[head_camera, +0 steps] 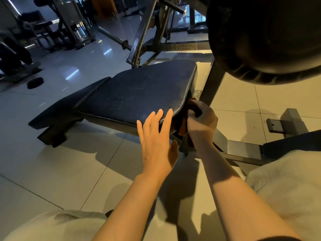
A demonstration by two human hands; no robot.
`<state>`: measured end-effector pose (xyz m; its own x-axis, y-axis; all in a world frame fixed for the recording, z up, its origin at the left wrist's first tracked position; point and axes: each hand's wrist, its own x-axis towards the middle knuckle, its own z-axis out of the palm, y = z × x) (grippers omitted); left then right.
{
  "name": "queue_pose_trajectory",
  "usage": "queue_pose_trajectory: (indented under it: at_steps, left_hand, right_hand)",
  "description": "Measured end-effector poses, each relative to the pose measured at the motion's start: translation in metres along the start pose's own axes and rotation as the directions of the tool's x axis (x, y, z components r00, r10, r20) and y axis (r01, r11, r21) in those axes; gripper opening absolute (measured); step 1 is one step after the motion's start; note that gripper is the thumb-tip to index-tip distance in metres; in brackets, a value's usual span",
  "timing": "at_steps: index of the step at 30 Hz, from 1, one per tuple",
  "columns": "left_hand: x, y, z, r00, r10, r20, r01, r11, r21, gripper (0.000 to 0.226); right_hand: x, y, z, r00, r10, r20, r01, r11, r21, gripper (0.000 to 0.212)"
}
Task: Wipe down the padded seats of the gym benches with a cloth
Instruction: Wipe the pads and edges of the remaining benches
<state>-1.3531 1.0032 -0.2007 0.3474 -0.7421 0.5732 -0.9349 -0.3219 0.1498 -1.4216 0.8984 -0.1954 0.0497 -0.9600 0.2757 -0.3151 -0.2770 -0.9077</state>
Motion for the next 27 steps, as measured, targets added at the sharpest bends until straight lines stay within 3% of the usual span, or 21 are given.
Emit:
queue_pose_trajectory:
  at_steps: [3,8,14,18,20,24,27]
  left_hand:
    - [-0.001,-0.002,0.001,1.0,0.007,-0.001,-0.007,1.0,0.008,0.098]
    - [-0.001,-0.002,0.003,1.0,0.009,-0.013,-0.008,1.0,0.023,0.105]
    - [-0.002,-0.003,0.004,1.0,-0.007,-0.017,0.007,1.0,0.025,0.099]
    - [-0.001,-0.002,0.004,1.0,-0.01,-0.02,0.01,1.0,0.006,0.097]
    - [-0.001,0.0,0.004,0.999,-0.023,-0.022,0.022,1.0,-0.013,0.091]
    - [-0.001,0.001,0.001,0.999,-0.035,0.009,0.035,0.999,-0.037,0.088]
    - [-0.003,0.001,-0.003,1.0,-0.017,0.016,0.017,0.999,-0.03,0.093]
  right_hand:
    - [0.012,-0.001,-0.004,0.991,0.123,0.059,-0.122,0.992,-0.028,0.033]
    - [-0.012,0.003,-0.004,0.993,-0.114,-0.001,0.114,0.988,0.109,0.026]
    - [0.012,0.002,-0.004,0.987,0.139,0.086,-0.137,0.99,-0.025,0.029]
    - [-0.016,0.0,-0.009,0.999,0.012,0.041,-0.018,0.99,0.139,0.026]
    - [-0.01,0.0,-0.006,0.999,-0.035,0.016,0.033,0.994,0.108,0.028]
    - [0.007,0.009,-0.001,0.998,0.025,0.062,-0.026,1.0,0.014,0.029]
    - [-0.005,0.008,-0.004,0.997,0.047,0.053,-0.051,0.996,0.078,0.03]
